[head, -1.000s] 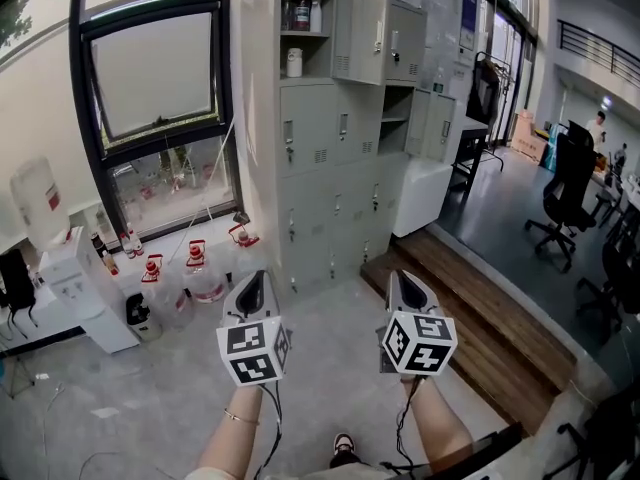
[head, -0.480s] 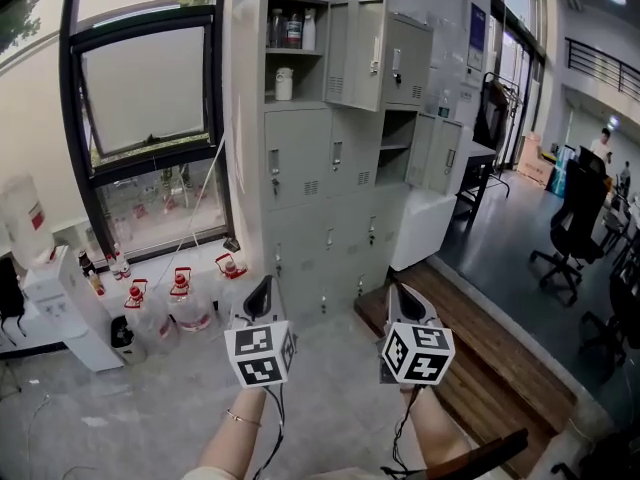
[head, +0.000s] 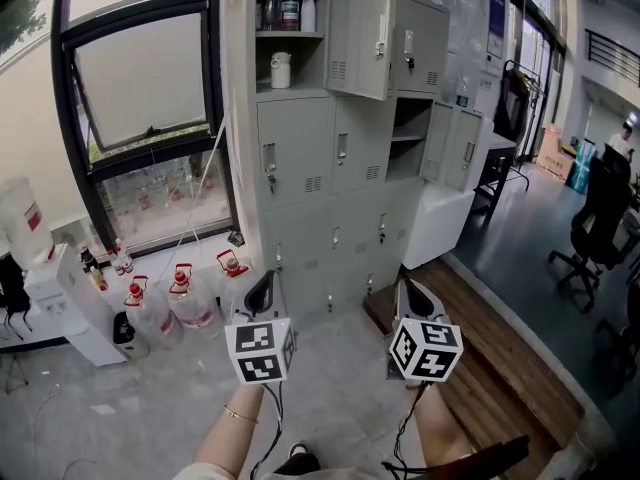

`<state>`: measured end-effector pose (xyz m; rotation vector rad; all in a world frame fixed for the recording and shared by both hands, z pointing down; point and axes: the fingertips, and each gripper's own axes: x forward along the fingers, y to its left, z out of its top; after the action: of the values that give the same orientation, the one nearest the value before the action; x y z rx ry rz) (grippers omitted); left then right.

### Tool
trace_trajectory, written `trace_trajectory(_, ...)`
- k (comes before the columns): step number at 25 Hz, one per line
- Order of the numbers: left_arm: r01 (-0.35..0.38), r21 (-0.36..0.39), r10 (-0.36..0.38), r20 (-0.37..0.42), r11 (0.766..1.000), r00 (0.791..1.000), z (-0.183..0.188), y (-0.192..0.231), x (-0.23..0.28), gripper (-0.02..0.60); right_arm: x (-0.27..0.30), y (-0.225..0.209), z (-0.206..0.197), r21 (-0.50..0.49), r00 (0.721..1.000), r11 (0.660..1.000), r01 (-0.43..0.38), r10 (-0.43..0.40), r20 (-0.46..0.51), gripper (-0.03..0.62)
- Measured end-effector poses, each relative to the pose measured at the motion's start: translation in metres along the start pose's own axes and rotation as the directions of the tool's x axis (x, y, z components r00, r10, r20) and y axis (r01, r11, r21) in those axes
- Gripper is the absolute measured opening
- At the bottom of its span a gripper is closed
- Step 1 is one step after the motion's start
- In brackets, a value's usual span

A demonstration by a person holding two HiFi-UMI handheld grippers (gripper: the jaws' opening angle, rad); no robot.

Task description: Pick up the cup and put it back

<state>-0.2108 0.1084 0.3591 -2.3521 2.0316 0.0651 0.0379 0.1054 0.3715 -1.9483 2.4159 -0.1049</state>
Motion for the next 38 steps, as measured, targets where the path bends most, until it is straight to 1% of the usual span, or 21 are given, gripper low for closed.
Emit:
trace_trajectory(4, 0.001, -0.008, -0.001, -0.013, 1.0, 1.0, -0.009, -0.003, 0.024, 0.009, 0.022, -0.008, -0.013, 0.018, 1.0, 1.0, -0.008, 0.009, -0.02, -0.008)
trace_trajectory(7, 0.003, -0.024, -0.003, -0.015, 1.0, 1.0, -0.017, -0.003, 0.043, 0.009, 0.04, -0.014, -0.02, 0.01, 1.0, 1.0, -0.011, 0.011, -0.028, -0.008)
trace_trajectory(12, 0.0, -0.04, 0.0, -0.008, 0.999, 1.0, -0.025, 0.001, 0.086, 0.009, 0.082, -0.024, -0.018, 0.005, 1.0, 1.0, -0.017, 0.017, -0.018, -0.008)
trace_trajectory(16, -0.014, -0.056, 0.014, 0.004, 0.998, 1.0, -0.028, 0.01, 0.134, 0.009, 0.13, -0.032, -0.015, 0.001, 1.0, 1.0, -0.03, 0.03, -0.009, -0.008)
trace_trajectory(20, -0.023, -0.069, 0.022, -0.01, 0.997, 1.0, -0.032, 0.019, 0.192, 0.009, 0.188, -0.041, -0.013, 0.003, 0.999, 0.999, -0.045, 0.045, -0.021, -0.008)
trace_trajectory(26, -0.039, -0.066, 0.041, 0.024, 0.997, 0.999, -0.018, 0.037, 0.271, 0.009, 0.273, -0.047, 0.011, -0.022, 0.997, 0.997, -0.074, 0.075, 0.01, -0.008)
trace_trajectory(30, -0.059, -0.068, 0.061, 0.032, 0.996, 0.998, -0.017, 0.054, 0.307, 0.009, 0.318, -0.041, 0.018, -0.032, 0.995, 0.994, -0.101, 0.101, 0.02, -0.008)
trace_trajectory(38, -0.105, -0.062, 0.105, -0.008, 0.993, 0.994, -0.03, 0.083, 0.355, 0.009, 0.383, -0.035, 0.013, -0.032, 0.99, 0.99, -0.14, 0.14, -0.008, -0.008)
